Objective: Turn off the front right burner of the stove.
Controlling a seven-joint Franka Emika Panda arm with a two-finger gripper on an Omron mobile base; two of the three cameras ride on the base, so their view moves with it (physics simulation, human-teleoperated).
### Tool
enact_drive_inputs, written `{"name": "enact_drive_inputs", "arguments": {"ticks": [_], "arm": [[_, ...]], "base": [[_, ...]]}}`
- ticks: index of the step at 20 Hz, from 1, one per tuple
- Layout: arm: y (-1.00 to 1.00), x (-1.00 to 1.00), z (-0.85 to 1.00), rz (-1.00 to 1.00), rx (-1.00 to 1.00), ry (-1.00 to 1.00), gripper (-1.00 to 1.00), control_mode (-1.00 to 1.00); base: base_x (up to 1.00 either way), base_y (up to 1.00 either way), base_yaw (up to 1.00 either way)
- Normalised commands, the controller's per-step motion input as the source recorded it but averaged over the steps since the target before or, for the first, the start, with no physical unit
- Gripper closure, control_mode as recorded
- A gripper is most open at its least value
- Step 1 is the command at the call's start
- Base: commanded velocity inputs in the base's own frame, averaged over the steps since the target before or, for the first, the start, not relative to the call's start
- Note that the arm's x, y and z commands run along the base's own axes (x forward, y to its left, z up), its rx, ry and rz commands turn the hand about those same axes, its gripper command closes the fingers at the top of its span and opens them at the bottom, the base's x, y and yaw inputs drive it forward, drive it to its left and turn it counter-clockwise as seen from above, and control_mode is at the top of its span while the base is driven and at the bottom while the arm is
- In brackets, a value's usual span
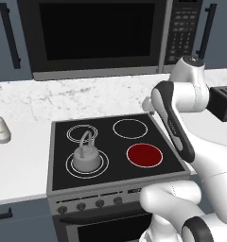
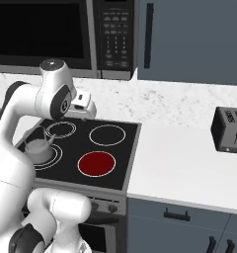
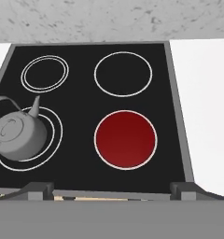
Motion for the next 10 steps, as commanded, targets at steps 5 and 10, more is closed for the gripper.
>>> {"name": "enact_drive_inputs", "arguments": {"ticks": [5,10], "arm": [[0.0,0.0,0.0,0.0,0.0,0.0,-1.0,1.0],[0.0,0.0,0.0,0.0,0.0,0.0,-1.0,1.0]], "base": [[-0.03,-0.32,0.0],[-0.03,-0.36,0.0]]}}
